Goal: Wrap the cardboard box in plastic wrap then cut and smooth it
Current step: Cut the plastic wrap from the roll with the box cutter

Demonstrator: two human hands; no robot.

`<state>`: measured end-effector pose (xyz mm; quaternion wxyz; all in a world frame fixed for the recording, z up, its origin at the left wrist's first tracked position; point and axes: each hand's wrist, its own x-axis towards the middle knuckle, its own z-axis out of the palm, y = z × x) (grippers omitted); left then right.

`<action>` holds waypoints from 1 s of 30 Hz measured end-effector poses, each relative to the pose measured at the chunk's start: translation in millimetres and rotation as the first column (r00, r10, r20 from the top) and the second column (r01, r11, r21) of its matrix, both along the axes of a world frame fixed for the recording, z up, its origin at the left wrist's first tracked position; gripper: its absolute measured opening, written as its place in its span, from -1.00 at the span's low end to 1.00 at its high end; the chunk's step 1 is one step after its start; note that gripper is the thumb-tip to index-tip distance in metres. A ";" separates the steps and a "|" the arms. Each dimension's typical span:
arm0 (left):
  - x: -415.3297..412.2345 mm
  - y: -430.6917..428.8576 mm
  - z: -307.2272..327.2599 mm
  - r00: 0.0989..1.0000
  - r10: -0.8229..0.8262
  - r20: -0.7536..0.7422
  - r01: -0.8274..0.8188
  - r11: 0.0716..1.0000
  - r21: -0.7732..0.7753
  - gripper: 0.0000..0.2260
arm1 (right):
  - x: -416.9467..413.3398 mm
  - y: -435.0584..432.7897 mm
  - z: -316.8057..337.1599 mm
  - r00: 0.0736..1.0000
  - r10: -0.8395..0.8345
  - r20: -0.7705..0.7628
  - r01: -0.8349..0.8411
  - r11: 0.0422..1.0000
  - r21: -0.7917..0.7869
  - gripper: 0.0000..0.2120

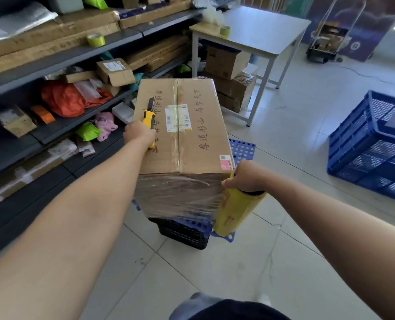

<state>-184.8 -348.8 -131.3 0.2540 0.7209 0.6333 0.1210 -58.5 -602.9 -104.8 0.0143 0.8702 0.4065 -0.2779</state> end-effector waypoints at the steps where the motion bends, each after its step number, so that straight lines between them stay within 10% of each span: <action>1: 1.9 2.0 0.8 1.000 -0.005 -0.004 0.005 1.000 -0.005 -0.55 | -0.6 0.0 -0.4 1.000 -0.012 -0.009 0.012 1.000 0.000 -0.57; 17: -2.4 -43.0 27.8 0.935 -0.119 0.335 0.128 0.992 -0.006 -0.69 | -10.7 -8.5 -1.8 0.999 -0.045 0.021 0.044 0.998 0.048 -0.67; 30: -63.0 -201.5 8.6 0.806 -0.128 0.578 0.199 0.978 -0.061 -0.68 | -20.2 -43.5 9.9 0.966 0.242 0.091 -0.247 0.968 0.043 -0.73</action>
